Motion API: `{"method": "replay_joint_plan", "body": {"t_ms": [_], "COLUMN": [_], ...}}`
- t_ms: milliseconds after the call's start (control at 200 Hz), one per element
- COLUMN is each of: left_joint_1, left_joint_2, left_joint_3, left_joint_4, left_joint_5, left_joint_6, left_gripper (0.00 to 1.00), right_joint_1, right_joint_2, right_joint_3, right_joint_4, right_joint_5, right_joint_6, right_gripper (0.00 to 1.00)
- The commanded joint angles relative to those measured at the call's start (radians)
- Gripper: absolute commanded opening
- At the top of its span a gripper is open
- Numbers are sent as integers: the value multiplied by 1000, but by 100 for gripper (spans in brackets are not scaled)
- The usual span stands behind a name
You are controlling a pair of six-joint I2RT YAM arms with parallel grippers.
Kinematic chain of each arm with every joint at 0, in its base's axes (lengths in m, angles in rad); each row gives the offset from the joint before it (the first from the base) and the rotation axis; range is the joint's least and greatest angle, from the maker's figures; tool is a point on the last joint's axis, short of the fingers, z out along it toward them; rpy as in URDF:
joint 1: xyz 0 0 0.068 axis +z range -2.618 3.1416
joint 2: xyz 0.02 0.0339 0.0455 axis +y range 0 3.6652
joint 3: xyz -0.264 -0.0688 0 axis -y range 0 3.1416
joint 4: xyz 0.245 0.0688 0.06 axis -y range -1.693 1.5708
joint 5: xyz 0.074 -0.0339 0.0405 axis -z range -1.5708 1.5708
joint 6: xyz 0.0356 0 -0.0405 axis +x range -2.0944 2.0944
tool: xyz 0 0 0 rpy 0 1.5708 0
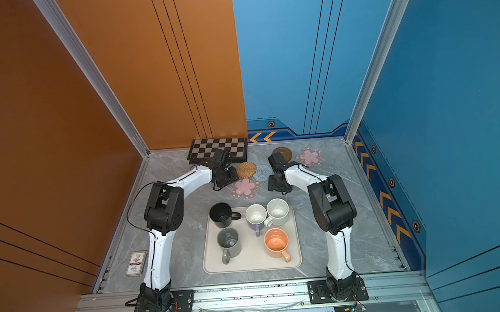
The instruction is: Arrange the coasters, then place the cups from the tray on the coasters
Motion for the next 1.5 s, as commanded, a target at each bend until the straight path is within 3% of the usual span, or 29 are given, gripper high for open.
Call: {"method": "replay_joint_plan", "body": {"t_ms": [0,260,711,871,1241,1497], "left_joint_1": [-48,-133,-204,-224,-126,-13], "left_joint_2": [10,19,150,182,-101,-254], "left_joint_3": [-41,-33,90,127,-98,-95], "left_joint_4": [-30,13,173,235,214,63], "left_joint_5": [122,224,317,400,363,294], "left_joint_6": [-36,-63,-183,-225,-141,-29], "left_gripper": [59,59,58,58,58,58], "right_joint_1": [-10,-42,-130,-143,-141,-111], "right_joint_2": [-49,-93,-180,-204,-148,-35], "right_joint_3": [-32,-86,-161,-183,-74,58], "right_joint_4": [6,9,9,9,-12,-42], "right_joint_5": [-1,15,37,43,40,63], "right_joint_6": [19,21,8,6,-124,-224], "right_gripper": [61,62,62,62,63,66]}}
